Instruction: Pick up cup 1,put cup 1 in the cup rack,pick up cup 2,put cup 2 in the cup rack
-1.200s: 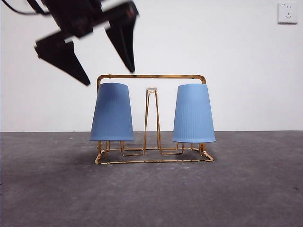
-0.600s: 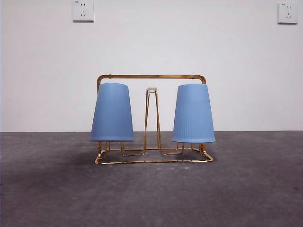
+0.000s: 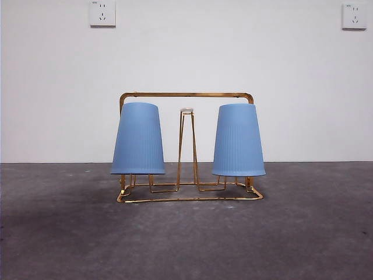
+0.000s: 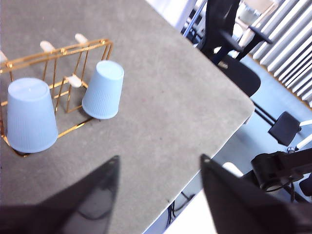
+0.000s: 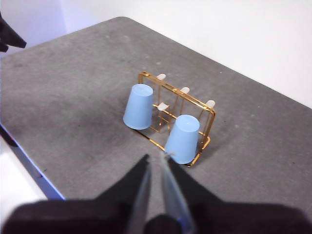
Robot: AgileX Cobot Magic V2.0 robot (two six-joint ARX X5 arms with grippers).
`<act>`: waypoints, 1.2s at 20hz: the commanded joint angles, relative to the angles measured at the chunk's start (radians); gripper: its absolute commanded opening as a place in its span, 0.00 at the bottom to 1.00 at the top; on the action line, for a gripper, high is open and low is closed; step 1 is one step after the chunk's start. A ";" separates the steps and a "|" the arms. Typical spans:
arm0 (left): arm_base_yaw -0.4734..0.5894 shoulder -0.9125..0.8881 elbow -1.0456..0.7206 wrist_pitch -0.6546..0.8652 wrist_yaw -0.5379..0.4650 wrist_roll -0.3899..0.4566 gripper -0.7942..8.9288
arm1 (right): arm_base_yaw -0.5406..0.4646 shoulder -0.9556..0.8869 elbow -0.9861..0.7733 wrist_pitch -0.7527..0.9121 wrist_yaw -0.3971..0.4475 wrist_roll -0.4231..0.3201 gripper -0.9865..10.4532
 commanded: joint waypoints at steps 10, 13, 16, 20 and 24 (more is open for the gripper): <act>0.000 -0.029 -0.008 0.004 0.003 -0.005 0.08 | 0.000 0.000 -0.004 -0.023 0.006 0.049 0.09; 0.000 -0.026 -0.008 0.004 0.003 -0.005 0.08 | 0.000 0.000 -0.004 -0.023 0.006 0.049 0.09; 0.000 -0.020 -0.008 0.004 0.003 -0.005 0.08 | 0.000 0.000 -0.004 -0.023 0.006 0.049 0.09; 0.000 -0.011 -0.008 0.004 0.003 -0.005 0.08 | 0.000 0.000 -0.004 -0.023 0.006 0.049 0.09; 0.000 0.001 -0.008 0.004 0.003 -0.005 0.08 | 0.000 0.000 -0.004 -0.023 0.006 0.049 0.09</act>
